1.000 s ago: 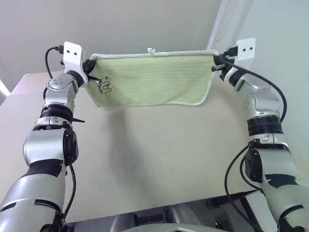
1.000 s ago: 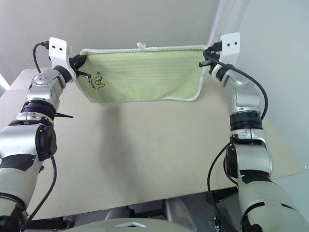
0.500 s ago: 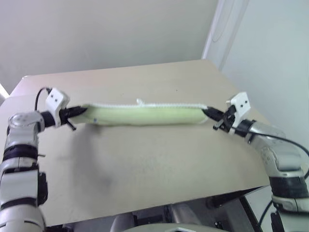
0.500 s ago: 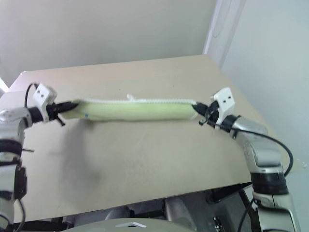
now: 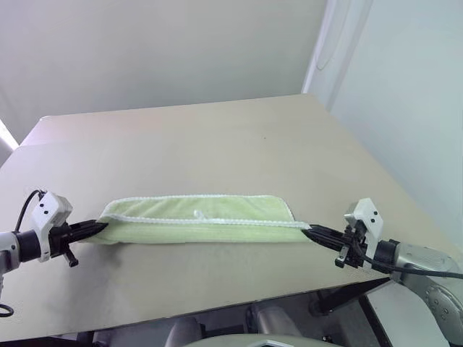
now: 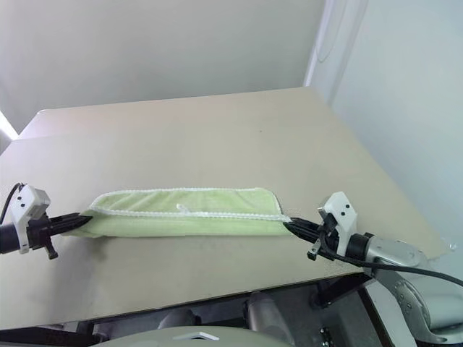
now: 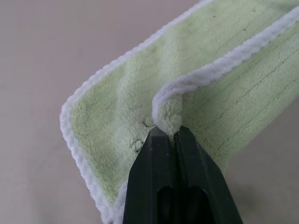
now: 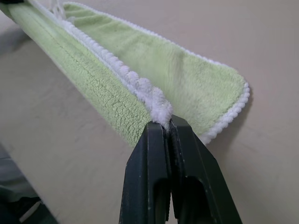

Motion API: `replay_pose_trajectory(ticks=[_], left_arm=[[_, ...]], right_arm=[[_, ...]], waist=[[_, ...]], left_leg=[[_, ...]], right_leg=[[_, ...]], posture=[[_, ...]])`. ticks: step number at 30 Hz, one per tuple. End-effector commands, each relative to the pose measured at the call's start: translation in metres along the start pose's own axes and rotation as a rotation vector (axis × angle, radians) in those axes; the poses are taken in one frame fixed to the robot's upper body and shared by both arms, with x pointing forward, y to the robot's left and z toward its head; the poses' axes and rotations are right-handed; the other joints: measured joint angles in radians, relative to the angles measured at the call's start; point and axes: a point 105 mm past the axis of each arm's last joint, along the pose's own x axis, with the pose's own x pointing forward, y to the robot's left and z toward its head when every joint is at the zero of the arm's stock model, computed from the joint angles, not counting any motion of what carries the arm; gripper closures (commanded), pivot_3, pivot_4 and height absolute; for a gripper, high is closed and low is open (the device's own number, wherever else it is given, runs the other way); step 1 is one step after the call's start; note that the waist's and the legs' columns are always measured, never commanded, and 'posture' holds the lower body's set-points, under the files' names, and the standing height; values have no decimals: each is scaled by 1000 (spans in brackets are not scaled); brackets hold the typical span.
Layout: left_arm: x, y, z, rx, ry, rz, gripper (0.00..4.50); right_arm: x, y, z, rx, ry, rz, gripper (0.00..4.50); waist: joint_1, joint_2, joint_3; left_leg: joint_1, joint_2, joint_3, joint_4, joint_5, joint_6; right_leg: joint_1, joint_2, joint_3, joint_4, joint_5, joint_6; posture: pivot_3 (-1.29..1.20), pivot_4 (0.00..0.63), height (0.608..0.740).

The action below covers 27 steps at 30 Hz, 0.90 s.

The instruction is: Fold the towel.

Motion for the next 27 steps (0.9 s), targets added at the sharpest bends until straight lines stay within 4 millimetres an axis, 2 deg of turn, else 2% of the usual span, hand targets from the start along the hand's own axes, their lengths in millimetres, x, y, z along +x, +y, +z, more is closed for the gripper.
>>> replay_pose_trajectory(ticks=[1,6,9,12,17,22,25,27], left_arm=[[-7,23,7,24,-7,123,4500],[8,37,14,-3,-26,168,4500],[16,45,12,-35,-17,188,4500],[24,54,13,-45,-20,215,4500],[31,63,10,-60,-21,246,4500],[46,63,7,-74,-18,227,4500],[54,61,7,-60,-22,213,4500],[58,61,9,-63,-30,206,4010]], right_arm=[[1,-16,20,-67,-39,-54,4441],[21,-32,23,-78,-48,-62,4441],[33,-43,18,-82,-36,-84,4441],[46,-58,15,-70,-31,-131,4441],[62,-79,12,-80,-24,-218,4441],[74,-92,3,-58,16,-268,4441],[80,-107,4,-21,19,-340,4441],[84,-111,2,-15,34,-351,4014]], waist=[[-1,3,2],[0,5,2],[1,4,2],[4,3,1],[5,3,1],[4,3,1],[3,3,1],[3,3,1]], left_leg=[[0,1,-1,0,0,0],[-2,7,-5,-2,-1,-2],[-2,4,-1,-3,0,0],[-3,0,0,-3,-1,0],[-6,0,-1,-7,-1,1],[-5,0,-1,-6,-1,1],[-4,0,-1,-3,-1,1],[-4,0,-1,-2,-1,1]], right_leg=[[0,0,-3,-4,0,0],[4,-5,-22,-23,0,0],[3,-9,-22,-22,3,1],[0,-11,-19,-21,20,1],[-6,-9,-20,-19,20,-1],[-5,-9,-19,-17,20,-1],[-5,-9,-19,-14,20,-2],[-5,-9,-18,-12,20,-2]], posture=[[0,0,712],[0,0,712],[0,0,712],[0,0,712],[0,0,712],[0,0,712],[0,0,712],[0,0,712]])
